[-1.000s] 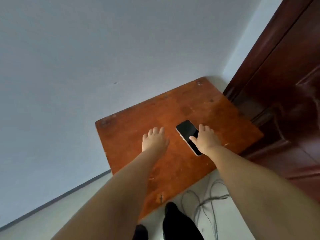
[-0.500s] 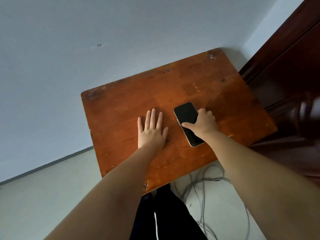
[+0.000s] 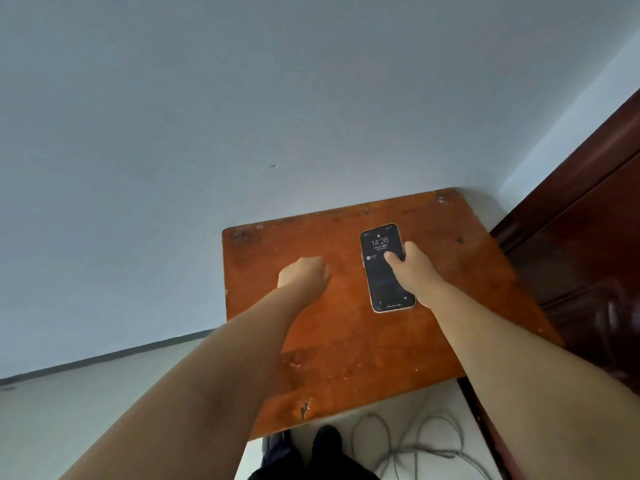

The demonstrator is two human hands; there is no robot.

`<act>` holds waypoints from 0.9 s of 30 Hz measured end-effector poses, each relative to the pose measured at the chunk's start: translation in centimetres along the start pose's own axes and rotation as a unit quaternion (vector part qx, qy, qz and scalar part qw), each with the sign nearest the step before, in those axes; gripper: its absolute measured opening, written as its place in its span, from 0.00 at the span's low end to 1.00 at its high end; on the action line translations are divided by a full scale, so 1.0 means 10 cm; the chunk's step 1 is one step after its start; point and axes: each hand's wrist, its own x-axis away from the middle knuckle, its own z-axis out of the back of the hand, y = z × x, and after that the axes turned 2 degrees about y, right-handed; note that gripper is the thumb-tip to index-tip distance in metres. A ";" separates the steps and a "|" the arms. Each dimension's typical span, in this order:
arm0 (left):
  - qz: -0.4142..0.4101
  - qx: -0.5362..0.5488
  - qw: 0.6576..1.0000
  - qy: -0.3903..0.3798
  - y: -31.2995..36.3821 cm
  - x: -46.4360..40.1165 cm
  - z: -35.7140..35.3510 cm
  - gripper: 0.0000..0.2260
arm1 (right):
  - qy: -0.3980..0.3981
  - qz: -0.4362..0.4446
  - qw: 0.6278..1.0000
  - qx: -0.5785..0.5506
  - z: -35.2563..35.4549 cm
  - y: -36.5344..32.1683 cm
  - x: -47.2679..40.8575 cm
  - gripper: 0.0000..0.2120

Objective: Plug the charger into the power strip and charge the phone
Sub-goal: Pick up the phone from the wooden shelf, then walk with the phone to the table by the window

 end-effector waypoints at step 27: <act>0.381 -0.068 0.851 0.356 -4.13 4.12 1.83 0.14 | -0.317 0.368 0.873 0.029 -4.02 -3.11 3.05 0.11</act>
